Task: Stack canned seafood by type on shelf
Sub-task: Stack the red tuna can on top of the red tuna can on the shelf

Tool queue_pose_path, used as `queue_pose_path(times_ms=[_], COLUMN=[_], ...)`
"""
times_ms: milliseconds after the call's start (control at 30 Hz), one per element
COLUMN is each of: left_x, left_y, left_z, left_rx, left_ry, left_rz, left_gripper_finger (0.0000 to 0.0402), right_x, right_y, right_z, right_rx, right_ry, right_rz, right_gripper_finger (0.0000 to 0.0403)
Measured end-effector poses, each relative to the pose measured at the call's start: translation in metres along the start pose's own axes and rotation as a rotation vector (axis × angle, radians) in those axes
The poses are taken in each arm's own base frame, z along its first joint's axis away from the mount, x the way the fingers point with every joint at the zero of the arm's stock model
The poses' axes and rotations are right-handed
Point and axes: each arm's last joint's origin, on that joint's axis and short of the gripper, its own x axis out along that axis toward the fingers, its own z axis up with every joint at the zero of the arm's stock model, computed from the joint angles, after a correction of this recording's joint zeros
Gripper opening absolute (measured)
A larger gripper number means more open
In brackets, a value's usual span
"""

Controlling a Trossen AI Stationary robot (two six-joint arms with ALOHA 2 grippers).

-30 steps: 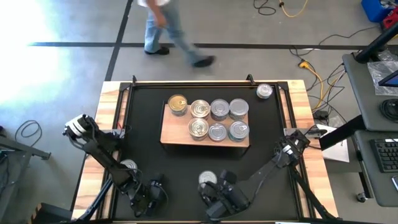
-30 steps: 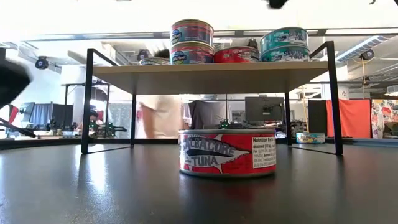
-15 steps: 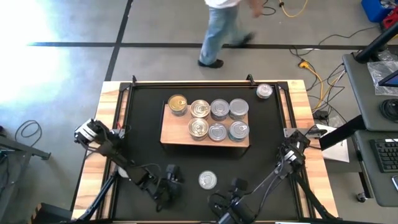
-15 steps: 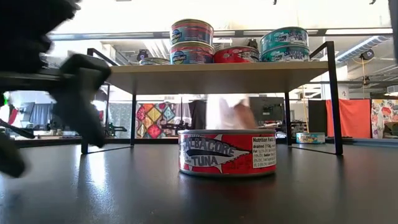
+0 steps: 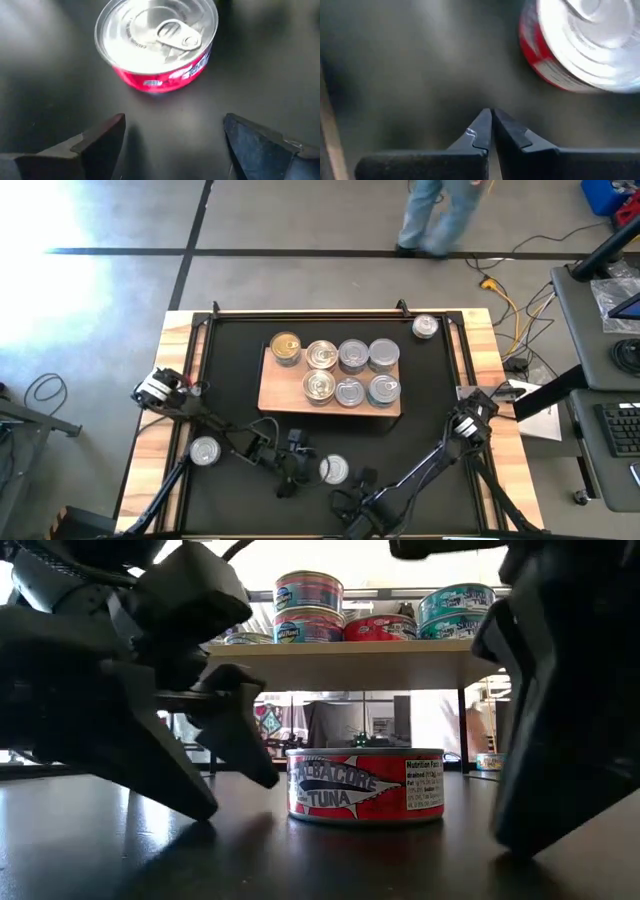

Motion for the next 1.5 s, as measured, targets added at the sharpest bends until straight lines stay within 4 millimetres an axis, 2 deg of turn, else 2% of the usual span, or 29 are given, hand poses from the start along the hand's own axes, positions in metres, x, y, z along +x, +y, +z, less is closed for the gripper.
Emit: queue_pose_path(times_ms=[200,367,600,800,1033,1233,1500], left_x=[0.018,0.031,0.015,0.015,0.022,0.026,0.031], left_y=[-0.006,-0.018,-0.038,-0.023,0.004,0.024,0.025], left_z=[0.013,0.029,0.037,0.022,0.024,0.019,0.017], left_rx=[0.022,0.008,0.026,-0.037,-0.075,-0.004,0.048], left_ry=[-0.033,-0.032,0.030,0.027,-0.107,-0.065,-0.069], left_rz=[-0.049,-0.086,-0.156,-0.072,-0.010,0.010,-0.061], left_gripper_finger=[0.0327,0.0327,0.0327,0.0327,0.0334,0.0356,0.0387], right_x=[0.005,-0.004,-0.024,-0.034,-0.030,-0.023,-0.013], right_y=[-0.010,-0.026,-0.029,-0.026,-0.025,-0.021,-0.028], right_z=[0.004,0.002,-0.013,-0.029,-0.030,-0.030,-0.026], right_rx=[0.035,-0.020,-0.091,-0.076,-0.075,-0.066,-0.061], right_ry=[-0.065,0.022,0.078,0.081,0.059,0.031,0.018], right_rz=[-0.081,-0.171,-0.227,-0.216,-0.191,-0.133,-0.140], right_gripper_finger=[0.0012,0.0012,0.0012,0.0012,0.0012,0.0012,0.0012])
